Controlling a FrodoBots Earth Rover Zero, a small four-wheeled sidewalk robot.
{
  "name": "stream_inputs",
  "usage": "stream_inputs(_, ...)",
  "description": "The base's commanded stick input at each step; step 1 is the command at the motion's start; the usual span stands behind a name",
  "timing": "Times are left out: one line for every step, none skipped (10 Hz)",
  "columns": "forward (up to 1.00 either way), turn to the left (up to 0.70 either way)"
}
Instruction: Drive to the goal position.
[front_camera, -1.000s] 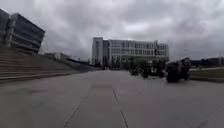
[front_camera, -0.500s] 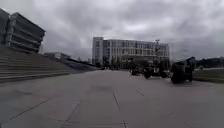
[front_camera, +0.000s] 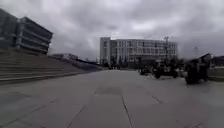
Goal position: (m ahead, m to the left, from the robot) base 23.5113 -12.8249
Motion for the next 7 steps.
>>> stream_inputs(0.70,0.00)
stream_inputs(0.70,0.00)
stream_inputs(0.70,0.00)
stream_inputs(0.70,0.00)
stream_inputs(0.70,0.00)
stream_inputs(0.70,0.00)
stream_inputs(0.70,0.00)
